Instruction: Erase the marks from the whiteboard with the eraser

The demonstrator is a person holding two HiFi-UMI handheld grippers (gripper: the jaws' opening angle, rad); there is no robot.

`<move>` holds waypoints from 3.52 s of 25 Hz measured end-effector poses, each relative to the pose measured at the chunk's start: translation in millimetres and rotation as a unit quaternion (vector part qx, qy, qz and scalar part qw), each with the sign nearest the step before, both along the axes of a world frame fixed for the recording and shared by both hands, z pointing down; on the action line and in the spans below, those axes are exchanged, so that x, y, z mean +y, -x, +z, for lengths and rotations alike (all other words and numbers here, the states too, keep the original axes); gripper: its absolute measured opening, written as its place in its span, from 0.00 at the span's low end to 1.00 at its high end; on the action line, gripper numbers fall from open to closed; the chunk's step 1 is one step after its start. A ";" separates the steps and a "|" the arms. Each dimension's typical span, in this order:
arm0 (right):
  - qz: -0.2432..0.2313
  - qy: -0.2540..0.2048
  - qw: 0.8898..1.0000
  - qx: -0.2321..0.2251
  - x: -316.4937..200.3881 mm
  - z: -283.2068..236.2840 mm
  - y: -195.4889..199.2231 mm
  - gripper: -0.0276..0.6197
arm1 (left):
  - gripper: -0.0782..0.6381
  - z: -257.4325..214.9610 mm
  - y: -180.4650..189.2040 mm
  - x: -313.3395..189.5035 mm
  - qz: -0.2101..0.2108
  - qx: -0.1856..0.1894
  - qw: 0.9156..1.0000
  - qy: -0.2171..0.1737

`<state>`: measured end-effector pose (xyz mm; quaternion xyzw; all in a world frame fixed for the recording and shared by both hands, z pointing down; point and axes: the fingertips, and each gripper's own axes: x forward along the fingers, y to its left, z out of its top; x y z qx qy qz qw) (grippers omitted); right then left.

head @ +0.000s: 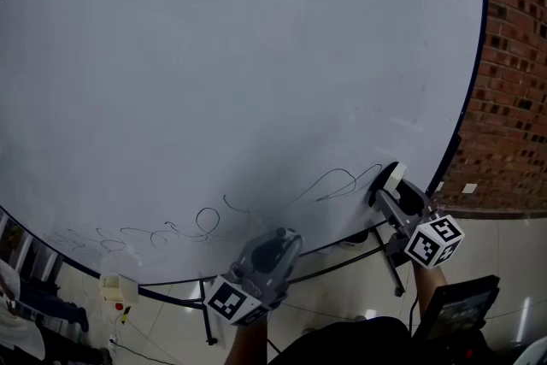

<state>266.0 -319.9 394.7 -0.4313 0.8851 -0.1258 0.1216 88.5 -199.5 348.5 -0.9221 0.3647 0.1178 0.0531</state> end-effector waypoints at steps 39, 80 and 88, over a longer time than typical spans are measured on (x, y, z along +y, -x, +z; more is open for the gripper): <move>-0.022 -0.021 0.998 0.049 8.1 -15.2 26.1 0.41 | 0.19 -5.4 5.3 9.9 -0.006 -0.004 1.000 -0.007; -0.036 -0.074 0.995 0.058 19.9 -80.5 55.6 0.41 | 0.19 -12.1 24.4 14.6 -0.018 0.010 1.000 -0.020; -0.043 -0.081 0.995 0.036 21.2 -90.3 56.9 0.41 | 0.19 -10.3 29.0 12.9 -0.019 0.015 1.000 -0.018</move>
